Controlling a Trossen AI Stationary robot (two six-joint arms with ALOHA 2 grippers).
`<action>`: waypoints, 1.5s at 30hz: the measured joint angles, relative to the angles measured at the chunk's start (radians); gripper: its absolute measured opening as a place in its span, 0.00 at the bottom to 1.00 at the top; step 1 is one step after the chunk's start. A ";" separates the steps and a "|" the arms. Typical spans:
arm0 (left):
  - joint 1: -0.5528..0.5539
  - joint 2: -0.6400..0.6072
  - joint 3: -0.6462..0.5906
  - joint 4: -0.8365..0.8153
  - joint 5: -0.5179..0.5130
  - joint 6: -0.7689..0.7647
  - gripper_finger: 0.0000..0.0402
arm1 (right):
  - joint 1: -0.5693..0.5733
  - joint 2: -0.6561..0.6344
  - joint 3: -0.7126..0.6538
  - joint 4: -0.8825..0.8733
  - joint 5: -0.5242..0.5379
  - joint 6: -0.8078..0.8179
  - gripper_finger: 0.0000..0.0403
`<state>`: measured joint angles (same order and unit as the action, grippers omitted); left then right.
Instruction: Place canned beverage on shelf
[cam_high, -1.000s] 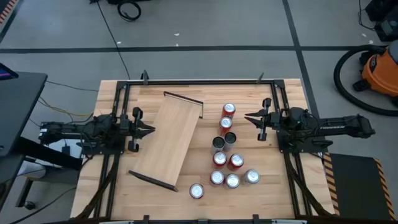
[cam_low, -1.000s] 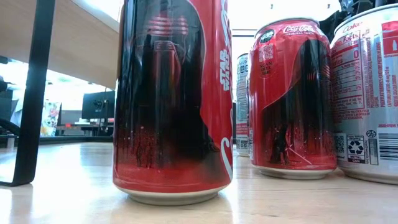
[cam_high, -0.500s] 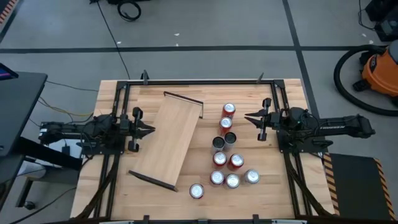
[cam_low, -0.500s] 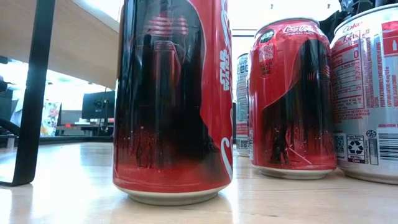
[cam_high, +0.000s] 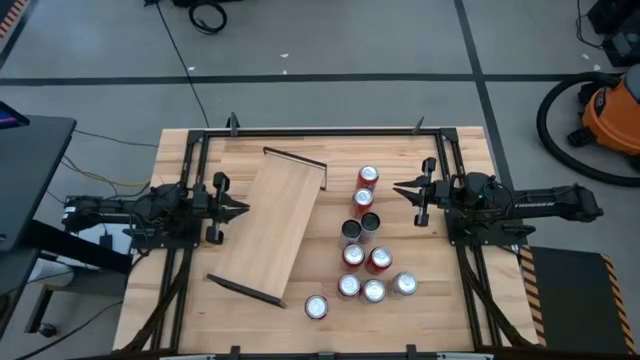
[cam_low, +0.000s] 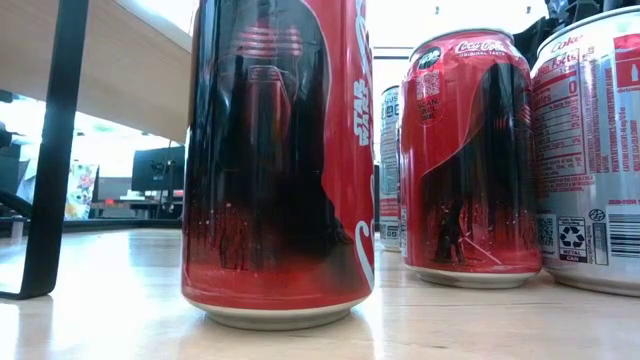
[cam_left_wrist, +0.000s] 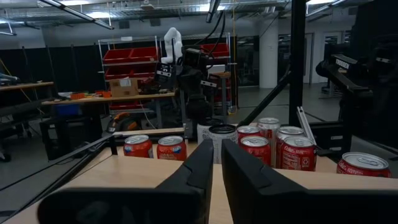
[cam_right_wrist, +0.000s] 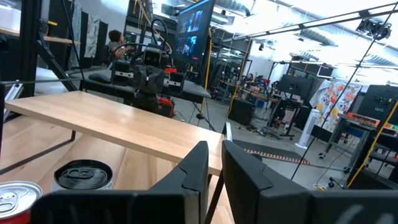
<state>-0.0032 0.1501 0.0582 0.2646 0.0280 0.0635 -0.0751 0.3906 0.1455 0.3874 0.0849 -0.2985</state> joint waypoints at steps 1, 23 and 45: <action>0.000 0.000 0.000 0.000 0.000 0.000 0.11 | 0.000 0.000 0.000 0.000 0.000 0.000 0.14; 0.000 0.000 0.000 0.000 0.000 0.000 0.11 | 0.000 0.000 0.000 0.000 0.000 0.000 0.14; 0.000 0.000 0.000 0.069 0.000 -0.285 0.11 | 0.000 0.000 0.000 0.000 0.000 0.000 0.14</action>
<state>-0.0029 0.1503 0.0582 0.3333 0.0281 -0.2216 -0.0750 0.3908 0.1459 0.3874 0.0849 -0.2985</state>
